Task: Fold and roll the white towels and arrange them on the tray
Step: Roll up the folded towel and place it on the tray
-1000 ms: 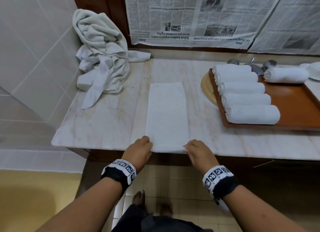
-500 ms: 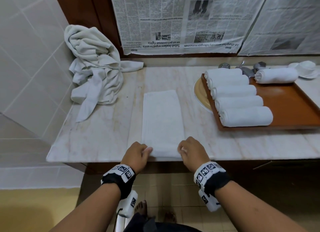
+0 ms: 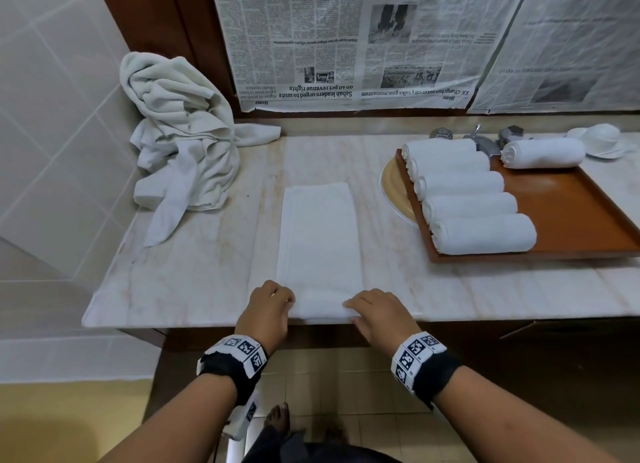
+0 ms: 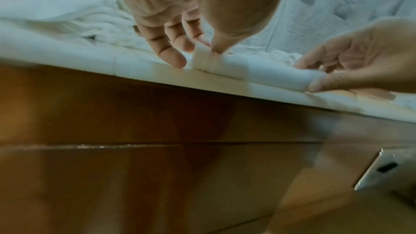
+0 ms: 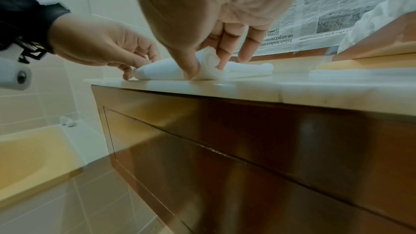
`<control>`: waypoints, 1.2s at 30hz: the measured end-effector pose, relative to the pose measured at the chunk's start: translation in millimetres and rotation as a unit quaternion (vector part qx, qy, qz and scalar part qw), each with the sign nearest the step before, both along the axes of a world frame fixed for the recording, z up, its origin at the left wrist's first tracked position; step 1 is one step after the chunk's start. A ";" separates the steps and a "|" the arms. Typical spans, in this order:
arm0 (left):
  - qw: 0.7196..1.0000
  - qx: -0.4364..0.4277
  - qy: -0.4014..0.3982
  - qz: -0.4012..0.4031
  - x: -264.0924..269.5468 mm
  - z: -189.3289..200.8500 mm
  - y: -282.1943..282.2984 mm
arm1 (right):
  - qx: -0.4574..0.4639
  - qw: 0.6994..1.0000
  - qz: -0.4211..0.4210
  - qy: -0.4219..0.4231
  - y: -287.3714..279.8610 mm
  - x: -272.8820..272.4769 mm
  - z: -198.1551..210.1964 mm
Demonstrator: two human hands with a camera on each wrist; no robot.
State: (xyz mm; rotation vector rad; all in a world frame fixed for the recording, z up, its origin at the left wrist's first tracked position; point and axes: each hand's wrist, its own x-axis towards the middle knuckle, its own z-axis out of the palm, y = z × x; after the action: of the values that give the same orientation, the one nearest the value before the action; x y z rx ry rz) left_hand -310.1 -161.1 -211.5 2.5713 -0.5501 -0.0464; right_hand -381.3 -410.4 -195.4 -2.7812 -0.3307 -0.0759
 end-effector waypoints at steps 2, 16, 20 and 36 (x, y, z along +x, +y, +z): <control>0.998 0.057 -0.010 -0.022 -2.9 -1.5 1.9 | 0.005 1.000 0.001 -0.005 1.5 0.6 -1.8; 0.995 -0.006 -0.033 -0.091 1.3 -12.7 27.5 | 0.004 0.999 -0.036 0.018 -2.0 5.4 -4.6; 0.997 -0.044 0.047 -0.051 10.7 -4.4 25.4 | 0.033 0.995 -0.079 0.055 -3.9 9.9 0.2; 0.991 0.039 0.130 -0.014 10.8 8.3 4.5 | 0.020 0.999 -0.022 0.016 -4.9 17.4 0.8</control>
State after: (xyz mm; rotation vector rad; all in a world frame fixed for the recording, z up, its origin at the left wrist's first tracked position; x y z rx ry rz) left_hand -299.4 -156.7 -203.3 2.5770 -0.4923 -0.4139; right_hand -363.9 -415.2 -194.6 -2.7479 -0.2564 -0.0492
